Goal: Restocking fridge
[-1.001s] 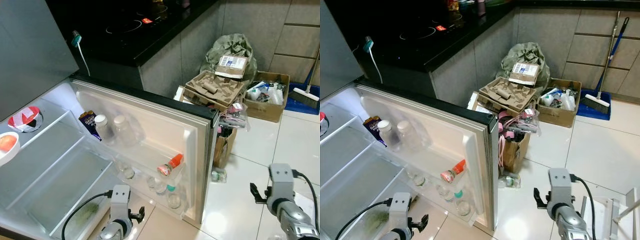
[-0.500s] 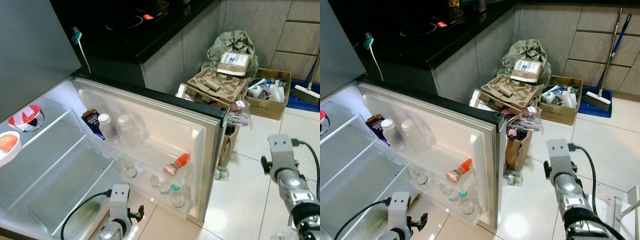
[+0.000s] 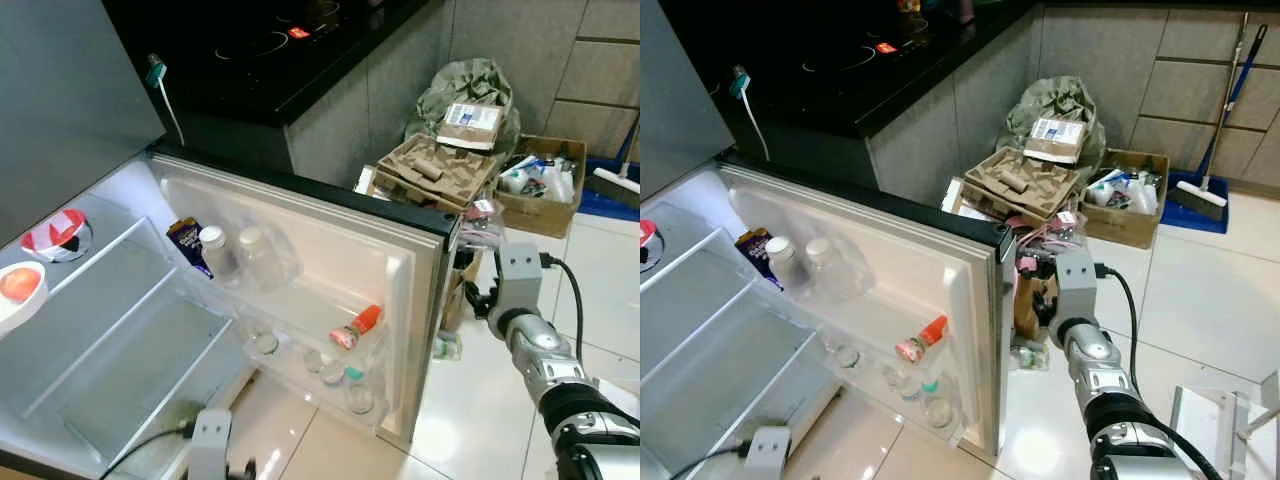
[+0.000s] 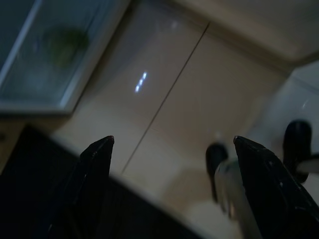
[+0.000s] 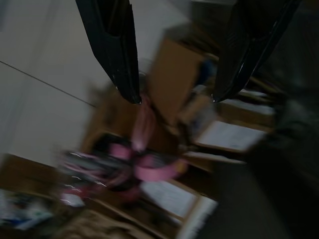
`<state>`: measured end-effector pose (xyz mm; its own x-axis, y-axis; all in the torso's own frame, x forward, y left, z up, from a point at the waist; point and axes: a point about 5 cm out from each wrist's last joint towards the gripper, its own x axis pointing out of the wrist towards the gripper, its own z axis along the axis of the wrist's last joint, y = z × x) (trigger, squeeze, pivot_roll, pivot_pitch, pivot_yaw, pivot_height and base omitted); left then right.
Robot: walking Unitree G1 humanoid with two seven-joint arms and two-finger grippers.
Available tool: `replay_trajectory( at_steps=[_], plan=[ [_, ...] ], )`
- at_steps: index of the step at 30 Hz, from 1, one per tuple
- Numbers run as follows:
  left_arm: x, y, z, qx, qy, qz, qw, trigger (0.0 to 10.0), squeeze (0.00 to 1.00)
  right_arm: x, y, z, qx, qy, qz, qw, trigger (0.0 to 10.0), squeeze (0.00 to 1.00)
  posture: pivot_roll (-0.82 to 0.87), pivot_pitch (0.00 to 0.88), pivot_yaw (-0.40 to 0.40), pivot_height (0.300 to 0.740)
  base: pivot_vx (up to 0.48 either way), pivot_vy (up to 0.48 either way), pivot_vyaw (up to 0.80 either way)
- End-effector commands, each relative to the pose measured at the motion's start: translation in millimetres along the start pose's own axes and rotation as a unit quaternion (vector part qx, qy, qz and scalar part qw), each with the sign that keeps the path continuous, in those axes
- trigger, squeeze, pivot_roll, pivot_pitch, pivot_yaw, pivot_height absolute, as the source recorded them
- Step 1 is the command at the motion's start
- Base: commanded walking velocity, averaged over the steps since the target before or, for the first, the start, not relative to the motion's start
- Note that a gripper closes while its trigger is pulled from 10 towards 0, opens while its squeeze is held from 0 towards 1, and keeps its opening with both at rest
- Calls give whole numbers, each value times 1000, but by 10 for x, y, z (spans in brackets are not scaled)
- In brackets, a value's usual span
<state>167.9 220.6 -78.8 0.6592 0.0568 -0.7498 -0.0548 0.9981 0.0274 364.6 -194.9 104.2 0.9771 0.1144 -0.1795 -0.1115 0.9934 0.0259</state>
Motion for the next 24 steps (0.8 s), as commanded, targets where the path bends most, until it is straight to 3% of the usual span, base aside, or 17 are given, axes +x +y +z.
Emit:
replay_trajectory(
  at_steps=[1,2,3,7,9,12,15,16,18,19,20,21,22,23,24],
  plan=[
    [-34,119,-72,14,18,14,1000,10000,0,0,50,-7,10,-4,17,1000,10000,0,-86,109,120,730,0,0,0],
    [-96,156,-253,22,51,17,998,10000,0,-20,216,10,48,-18,101,994,10000,0,-86,109,121,730,0,0,0],
    [-96,156,-253,22,51,17,998,10000,0,-20,216,10,48,-18,101,994,10000,0,-86,109,121,730,0,0,0],
    [-161,159,-450,30,89,25,995,10000,0,-114,396,19,100,-29,222,969,10000,0,-86,108,120,730,0,0,0],
    [-172,147,-485,30,94,27,995,10000,0,-139,427,24,111,-31,246,962,10000,0,-86,108,120,730,0,0,0],
    [-196,49,-579,30,103,25,994,10000,0,-270,556,49,143,-28,342,928,10000,0,-86,108,119,730,0,0,0],
    [-197,-25,-606,29,104,22,994,10000,0,-498,726,112,173,-21,461,870,10000,0,-87,109,119,730,0,0,0],
    [-197,-25,-606,29,104,22,994,10000,0,-498,726,112,173,-21,461,870,10000,0,-87,109,119,730,0,0,0],
    [-202,-9,-609,26,103,19,994,10000,0,-648,799,151,197,-15,520,831,10000,0,-84,112,119,730,0,0,0],
    [-202,-9,-609,26,103,19,994,10000,0,-648,799,151,197,-15,520,831,10000,0,-84,112,119,730,0,0,0],
    [-212,31,-610,25,101,18,994,10000,0,-699,814,166,211,-13,536,817,10000,0,-84,112,119,730,0,0,0],
    [-220,62,-612,24,100,17,995,10000,0,-719,813,169,221,-11,540,812,10000,0,-84,113,119,730,0,0,0],
    [-227,79,-616,23,99,17,995,10000,0,-711,779,126,225,-5,529,818,10000,0,-85,113,120,730,0,0,0],
    [-231,83,-623,23,99,16,995,10000,0,-673,733,48,219,6,503,836,10000,0,-85,113,121,730,0,0,0],
    [-231,83,-623,23,99,16,995,10000,0,-673,733,48,219,6,503,836,10000,0,-85,113,121,730,0,0,0]
  ],
)
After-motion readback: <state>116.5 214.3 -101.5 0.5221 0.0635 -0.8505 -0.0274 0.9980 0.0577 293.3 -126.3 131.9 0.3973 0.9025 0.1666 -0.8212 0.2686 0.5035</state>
